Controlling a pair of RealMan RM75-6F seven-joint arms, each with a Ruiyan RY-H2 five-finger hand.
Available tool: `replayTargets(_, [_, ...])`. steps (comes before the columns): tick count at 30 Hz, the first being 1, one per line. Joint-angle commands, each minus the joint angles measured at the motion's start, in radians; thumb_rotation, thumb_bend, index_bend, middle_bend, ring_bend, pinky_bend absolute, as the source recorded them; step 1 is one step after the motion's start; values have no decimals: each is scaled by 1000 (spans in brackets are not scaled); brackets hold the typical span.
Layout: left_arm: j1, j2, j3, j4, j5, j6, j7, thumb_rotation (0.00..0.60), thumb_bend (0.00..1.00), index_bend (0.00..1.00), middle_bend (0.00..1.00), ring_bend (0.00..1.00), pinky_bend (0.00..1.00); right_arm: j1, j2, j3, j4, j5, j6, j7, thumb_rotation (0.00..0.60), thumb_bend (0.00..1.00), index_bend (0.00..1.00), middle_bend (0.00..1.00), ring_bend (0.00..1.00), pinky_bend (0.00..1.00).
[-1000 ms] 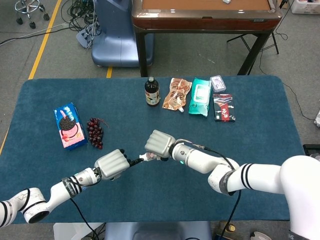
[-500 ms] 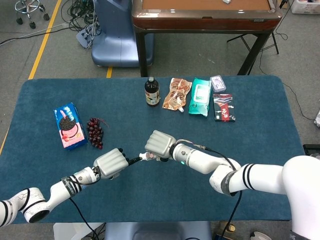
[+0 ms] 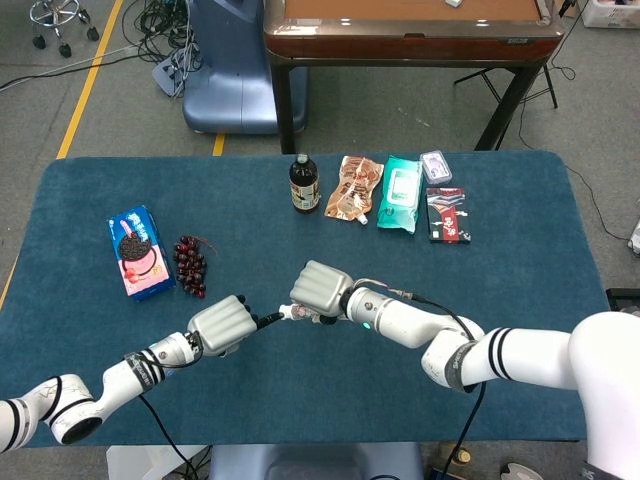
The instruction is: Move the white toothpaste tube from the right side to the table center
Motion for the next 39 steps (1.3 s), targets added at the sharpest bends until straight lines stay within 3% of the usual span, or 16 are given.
replayTargets(1, [-3,-3,0,-1,-19,-7,15,600,257,92,537,518,380,-4,3,3,-4,-7,0,9,600,1000,900,779,702,361])
replayTargets(18, [-20,-17,3,-7,-81,-24,67,600,256,92,537,518,380,-34,18,33,-22,-84,8,81,600,1000,919,796,724,370])
replayTargets(39, [-28,-24,10,-4,-86,-8,56,600,257,78,537,518,381,-69,5,76,-29,-166,9,197,600,1000,921,797,736,373])
